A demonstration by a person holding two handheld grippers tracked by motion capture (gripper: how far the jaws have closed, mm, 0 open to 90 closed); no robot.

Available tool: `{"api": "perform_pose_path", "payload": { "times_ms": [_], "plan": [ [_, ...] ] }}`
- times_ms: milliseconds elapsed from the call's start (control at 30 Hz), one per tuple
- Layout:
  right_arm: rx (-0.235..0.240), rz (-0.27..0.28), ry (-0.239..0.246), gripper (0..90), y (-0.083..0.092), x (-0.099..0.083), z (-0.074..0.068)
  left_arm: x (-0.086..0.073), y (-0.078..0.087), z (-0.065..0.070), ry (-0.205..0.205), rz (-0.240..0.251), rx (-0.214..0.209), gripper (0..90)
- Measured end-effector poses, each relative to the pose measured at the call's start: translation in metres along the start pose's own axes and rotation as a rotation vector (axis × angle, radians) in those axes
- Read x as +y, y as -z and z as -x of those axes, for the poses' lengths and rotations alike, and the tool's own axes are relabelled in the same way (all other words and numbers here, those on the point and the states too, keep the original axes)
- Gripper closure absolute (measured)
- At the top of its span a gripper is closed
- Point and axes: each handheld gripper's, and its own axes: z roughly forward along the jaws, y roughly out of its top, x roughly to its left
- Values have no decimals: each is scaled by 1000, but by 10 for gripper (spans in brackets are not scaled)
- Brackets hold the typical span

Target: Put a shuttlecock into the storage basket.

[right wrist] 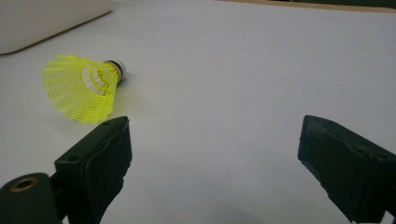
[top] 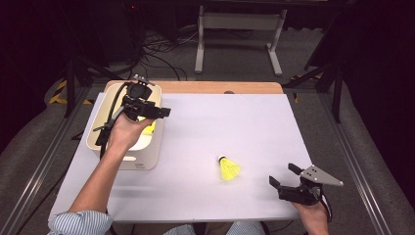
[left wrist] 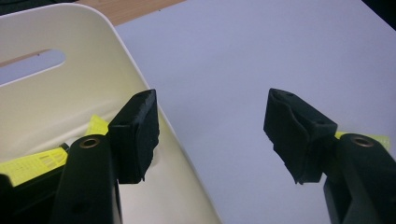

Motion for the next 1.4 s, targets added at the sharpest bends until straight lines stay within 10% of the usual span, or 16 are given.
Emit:
{"api": "perform_pose_path", "payload": {
  "times_ms": [1400],
  "plan": [
    [-4,0,-8,108,1,0,-1,-3,-18,36,-63,-2,-37,351]
  ]
}}
